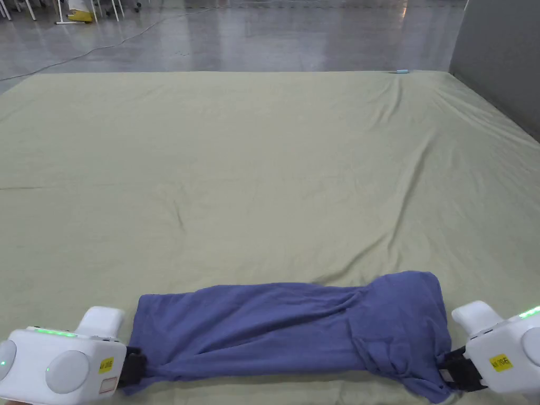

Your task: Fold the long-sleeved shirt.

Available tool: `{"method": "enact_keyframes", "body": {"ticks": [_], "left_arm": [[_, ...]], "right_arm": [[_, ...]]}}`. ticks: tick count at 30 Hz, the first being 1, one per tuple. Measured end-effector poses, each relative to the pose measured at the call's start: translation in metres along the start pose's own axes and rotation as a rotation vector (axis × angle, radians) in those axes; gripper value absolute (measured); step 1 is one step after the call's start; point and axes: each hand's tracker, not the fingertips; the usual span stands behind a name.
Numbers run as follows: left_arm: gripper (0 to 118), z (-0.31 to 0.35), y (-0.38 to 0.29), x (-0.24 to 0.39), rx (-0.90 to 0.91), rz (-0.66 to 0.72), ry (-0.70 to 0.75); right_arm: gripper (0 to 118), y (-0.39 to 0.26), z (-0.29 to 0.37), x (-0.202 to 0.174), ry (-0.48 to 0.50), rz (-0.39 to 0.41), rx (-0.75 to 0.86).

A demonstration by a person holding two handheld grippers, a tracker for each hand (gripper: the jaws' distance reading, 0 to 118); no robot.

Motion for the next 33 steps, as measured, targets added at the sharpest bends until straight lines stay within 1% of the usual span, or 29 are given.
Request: {"method": "enact_keyframes", "body": {"ticks": [1,2,3,4,6,7,8,9,10,11,12,13,14,15,16,18,19,22,23,25,26,27,29,30,31,33], "left_arm": [[65,0.006,0.002,-0.001,0.005,0.004,0.003],[98,0.016,0.005,-0.004,0.020,0.014,-0.004],[115,0.029,0.009,-0.006,0.080,0.043,-0.038],[116,0.039,0.016,-0.011,0.128,0.063,-0.064],[116,0.062,0.029,-0.012,0.192,0.086,-0.076],[116,0.071,0.037,-0.009,0.221,0.089,-0.067],[113,0.079,0.045,-0.008,0.250,0.086,-0.054],[99,0.087,0.050,-0.004,0.293,0.077,-0.039],[73,0.092,0.054,-0.001,0.331,0.061,-0.033],[34,0.094,0.058,0.003,0.365,0.050,-0.016],[34,0.091,0.061,0.007,0.370,0.048,-0.004],[22,0.089,0.063,0.009,0.369,0.062,0.000],[1,0.088,0.066,0.009,0.371,0.081,-0.024],[0,0.087,0.069,0.009,0.365,0.094,-0.053],[0,0.082,0.072,0.007,0.356,0.103,-0.075],[0,0.080,0.072,0.005,0.369,0.114,-0.072],[0,0.079,0.073,0.001,0.374,0.128,-0.086],[0,0.071,0.075,-0.021,0.363,0.193,-0.172],[5,0.067,0.074,-0.031,0.345,0.230,-0.222],[44,0.056,0.069,-0.048,0.296,0.276,-0.348],[58,0.046,0.067,-0.058,0.281,0.318,-0.403],[69,0.034,0.066,-0.067,0.247,0.340,-0.461],[90,0.013,0.055,-0.081,0.167,0.396,-0.516],[99,0.002,0.050,-0.087,0.160,0.417,-0.537],[101,-0.009,0.044,-0.095,0.175,0.445,-0.563],[101,-0.034,0.033,-0.104,0.154,0.493,-0.699]], "right_arm": [[34,0.002,0.007,0.002,-0.038,0.013,0.016],[60,0.005,0.017,0.006,-0.061,0.018,0.047],[85,0.007,0.035,0.004,-0.082,0.013,0.113],[89,0.011,0.049,0.005,-0.075,0.006,0.186],[89,0.023,0.075,0.004,-0.086,-0.039,0.319],[89,0.031,0.094,-0.005,-0.110,-0.065,0.378],[88,0.039,0.106,-0.012,-0.107,-0.094,0.429],[79,0.045,0.114,-0.020,-0.103,-0.109,0.477],[61,0.050,0.119,-0.028,-0.102,-0.114,0.516],[34,0.058,0.123,-0.030,-0.104,-0.124,0.540],[23,0.064,0.123,-0.037,-0.115,-0.126,0.553],[14,0.067,0.121,-0.044,-0.127,-0.127,0.547],[0,0.070,0.119,-0.051,-0.127,-0.129,0.551],[0,0.073,0.117,-0.049,-0.118,-0.134,0.550],[0,0.075,0.116,-0.051,-0.115,-0.143,0.557],[0,0.077,0.115,-0.057,-0.090,-0.142,0.554],[0,0.083,0.111,-0.048,-0.075,-0.149,0.549],[0,0.085,0.109,-0.050,-0.050,-0.146,0.548],[0,0.088,0.105,-0.048,-0.048,-0.147,0.545],[0,0.088,0.102,-0.049,-0.043,-0.139,0.542],[0,0.088,0.100,-0.050,-0.037,-0.136,0.537],[0,0.084,0.101,-0.059,-0.035,-0.133,0.533],[0,0.083,0.096,-0.063,-0.024,-0.132,0.519],[0,0.084,0.092,-0.064,-0.018,-0.130,0.508],[0,0.084,0.091,-0.068,-0.013,-0.123,0.496],[0,0.084,0.086,-0.072,-0.013,-0.119,0.482]]}}
